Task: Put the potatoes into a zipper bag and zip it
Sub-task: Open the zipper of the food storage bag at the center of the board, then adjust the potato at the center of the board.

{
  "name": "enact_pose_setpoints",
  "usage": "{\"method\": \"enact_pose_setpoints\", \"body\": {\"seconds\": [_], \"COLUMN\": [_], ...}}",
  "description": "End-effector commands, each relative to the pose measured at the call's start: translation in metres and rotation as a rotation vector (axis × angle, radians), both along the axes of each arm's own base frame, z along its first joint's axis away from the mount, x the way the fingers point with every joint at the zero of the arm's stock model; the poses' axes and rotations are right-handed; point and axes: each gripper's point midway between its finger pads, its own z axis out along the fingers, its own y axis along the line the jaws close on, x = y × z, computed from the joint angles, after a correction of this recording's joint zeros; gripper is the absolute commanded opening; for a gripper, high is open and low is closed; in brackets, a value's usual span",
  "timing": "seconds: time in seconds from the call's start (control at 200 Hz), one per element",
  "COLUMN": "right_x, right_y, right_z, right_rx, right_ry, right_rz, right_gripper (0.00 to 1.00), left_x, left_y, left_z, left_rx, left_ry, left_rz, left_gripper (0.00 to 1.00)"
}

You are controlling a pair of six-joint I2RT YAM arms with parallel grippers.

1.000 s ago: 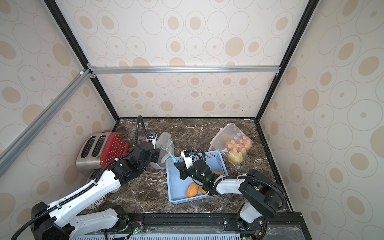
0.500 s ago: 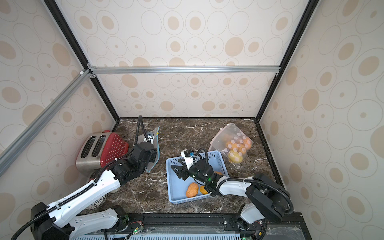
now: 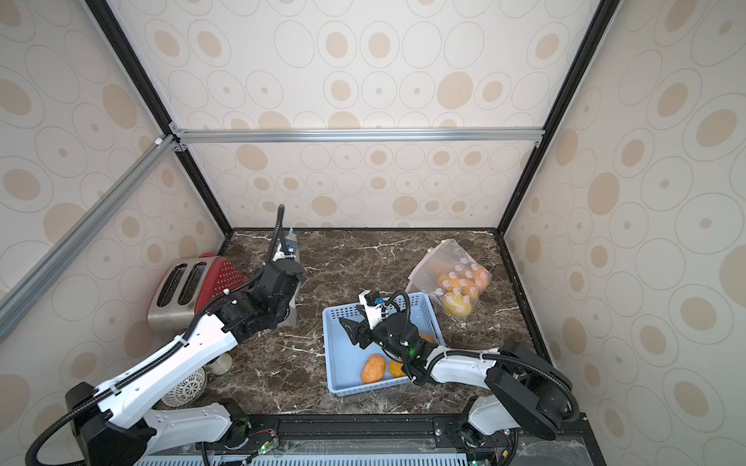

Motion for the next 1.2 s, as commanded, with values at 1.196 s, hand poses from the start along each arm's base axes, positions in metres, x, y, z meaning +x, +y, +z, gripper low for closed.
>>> {"method": "enact_pose_setpoints", "body": {"seconds": [1.196], "right_x": [-0.087], "right_y": [-0.209], "right_z": [-0.011], "right_rx": [-0.758], "right_ry": [0.654], "right_rz": [-0.536], "right_gripper": [0.65], "left_x": [-0.019], "left_y": [-0.054], "left_z": [-0.097], "left_rx": [-0.223], "left_ry": [0.269], "left_rz": [-0.24], "left_gripper": [0.0]}}
